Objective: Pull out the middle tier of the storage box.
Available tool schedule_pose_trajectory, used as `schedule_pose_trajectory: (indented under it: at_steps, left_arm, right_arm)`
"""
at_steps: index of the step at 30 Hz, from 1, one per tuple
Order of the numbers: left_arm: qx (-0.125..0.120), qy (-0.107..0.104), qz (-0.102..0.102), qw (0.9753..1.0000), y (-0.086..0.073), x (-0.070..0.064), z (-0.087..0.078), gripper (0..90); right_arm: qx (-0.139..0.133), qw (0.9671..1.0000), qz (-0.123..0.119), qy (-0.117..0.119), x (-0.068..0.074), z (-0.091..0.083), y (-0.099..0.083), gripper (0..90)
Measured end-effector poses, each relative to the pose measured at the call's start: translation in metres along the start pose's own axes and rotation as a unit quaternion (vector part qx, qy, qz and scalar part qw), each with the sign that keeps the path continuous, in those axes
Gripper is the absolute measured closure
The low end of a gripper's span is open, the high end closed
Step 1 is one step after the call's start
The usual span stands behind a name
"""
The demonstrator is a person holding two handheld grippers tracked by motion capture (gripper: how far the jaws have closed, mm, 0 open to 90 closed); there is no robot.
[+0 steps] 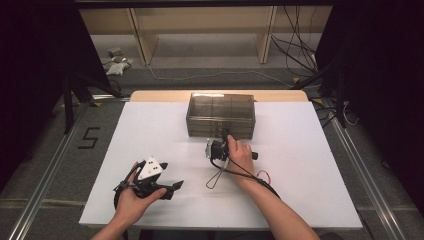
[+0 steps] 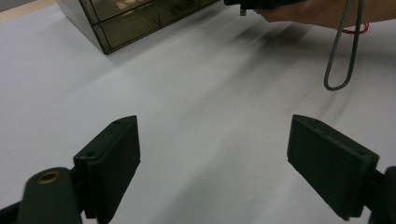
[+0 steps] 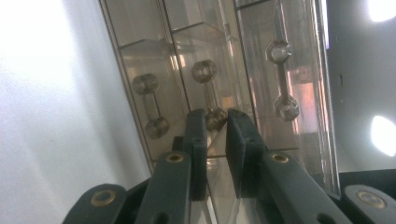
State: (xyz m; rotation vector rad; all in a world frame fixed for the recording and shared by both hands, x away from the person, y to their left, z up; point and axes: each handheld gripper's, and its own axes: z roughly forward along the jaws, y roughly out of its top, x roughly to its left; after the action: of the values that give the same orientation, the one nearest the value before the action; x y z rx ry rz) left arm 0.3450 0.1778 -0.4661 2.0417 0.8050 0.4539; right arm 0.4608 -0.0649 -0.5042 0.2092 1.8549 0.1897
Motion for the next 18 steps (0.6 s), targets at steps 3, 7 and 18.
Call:
schedule_pose_trajectory:
  at_steps: [3, 7, 18]
  left_arm:
    - [0.000, 0.000, 0.000, 1.0000, 0.0000, 0.0001, -0.0001, 17.3]
    - [0.000, 0.001, 0.000, 1.0000, -0.0001, 0.0003, -0.0003, 17.3]
    - [-0.001, 0.001, 0.000, 1.0000, -0.0001, 0.0003, -0.0005, 17.3]
  right_arm:
    - [0.002, 1.0000, -0.001, -0.002, 0.0010, -0.0003, 0.0003, 79.1]
    - [0.005, 1.0000, 0.000, 0.001, 0.0007, -0.0008, 0.0005, 79.1]
    - [0.004, 1.0000, -0.004, -0.005, 0.0012, -0.0006, 0.0014, 79.3]
